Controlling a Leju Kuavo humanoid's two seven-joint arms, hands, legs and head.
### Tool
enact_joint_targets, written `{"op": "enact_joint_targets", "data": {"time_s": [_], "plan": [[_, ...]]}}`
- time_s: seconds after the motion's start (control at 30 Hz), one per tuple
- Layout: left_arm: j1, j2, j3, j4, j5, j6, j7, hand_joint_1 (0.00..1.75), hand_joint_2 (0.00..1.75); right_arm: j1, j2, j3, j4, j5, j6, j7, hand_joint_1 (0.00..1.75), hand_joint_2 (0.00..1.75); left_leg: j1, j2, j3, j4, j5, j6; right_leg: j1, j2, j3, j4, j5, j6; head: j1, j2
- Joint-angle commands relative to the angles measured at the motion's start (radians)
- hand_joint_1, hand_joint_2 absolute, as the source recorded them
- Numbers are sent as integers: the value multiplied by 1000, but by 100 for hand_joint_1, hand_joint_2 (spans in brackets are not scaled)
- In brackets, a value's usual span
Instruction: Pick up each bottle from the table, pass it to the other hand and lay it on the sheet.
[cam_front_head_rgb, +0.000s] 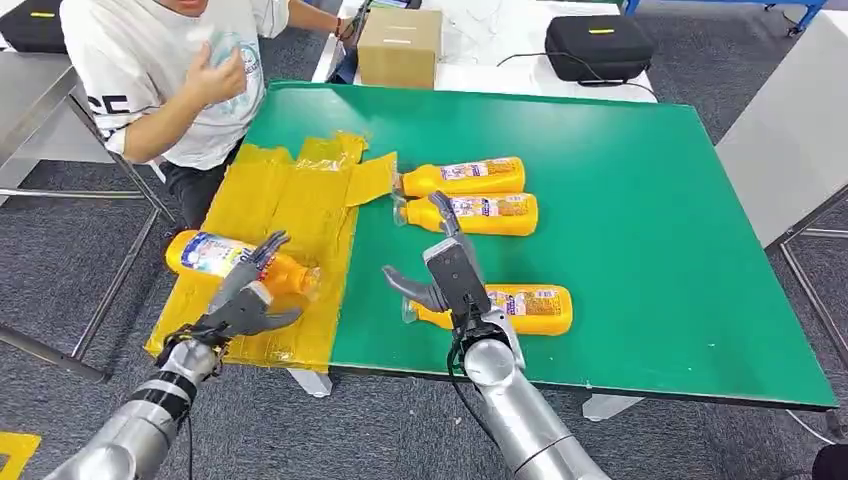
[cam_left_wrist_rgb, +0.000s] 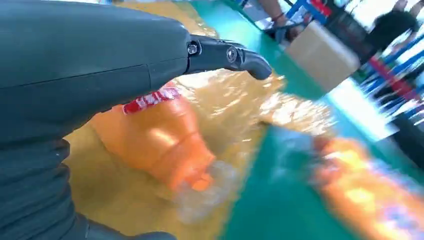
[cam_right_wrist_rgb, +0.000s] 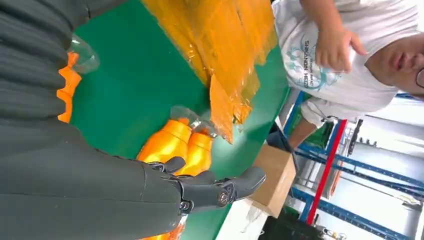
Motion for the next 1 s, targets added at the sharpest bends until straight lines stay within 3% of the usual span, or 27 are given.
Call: {"op": "enact_joint_targets", "data": {"time_s": [0.03, 0.2, 0.23, 0.53, 0.7, 1.0], "plan": [[102, -152, 183, -296, 187, -157, 1, 0, 175, -25, -59, 19, 52, 73, -57, 61, 0, 0, 0, -2, 1, -1, 0, 0, 0, -2, 1, -1, -1, 0, 0, 0], [109, -231, 221, -329, 221, -178, 86, 0, 175, 14, -91, 13, 20, 169, -93, 140, 0, 0, 0, -3, -1, -1, 0, 0, 0, -3, 1, -1, -1, 0, 0, 0], [109, -245, 220, -330, 227, -175, 104, 0, 175, 25, -98, 10, 16, 192, -102, 161, 0, 175, 1, -4, 0, 0, -1, 0, 1, -4, 2, -1, -2, 0, 0, 0], [103, -299, 152, -281, 252, -129, 182, 0, 175, 69, -168, -36, 61, 487, -126, 351, 0, 175, 0, -6, -1, -1, -1, 0, 0, -4, 2, -2, -2, 0, 0, 0], [102, -304, 149, -275, 277, -150, 183, 0, 175, 75, -181, -51, 58, 501, -112, 359, 0, 175, 0, -5, -1, 0, -2, 0, 0, -3, 1, -1, -2, -1, 0, 0], [86, -313, 137, -238, 319, -158, 190, 0, 175, 69, -244, -75, 78, 688, -22, 447, 0, 175, 0, -5, 0, 0, -2, 0, 0, -3, 2, -1, -2, 0, 0, 0]]}}
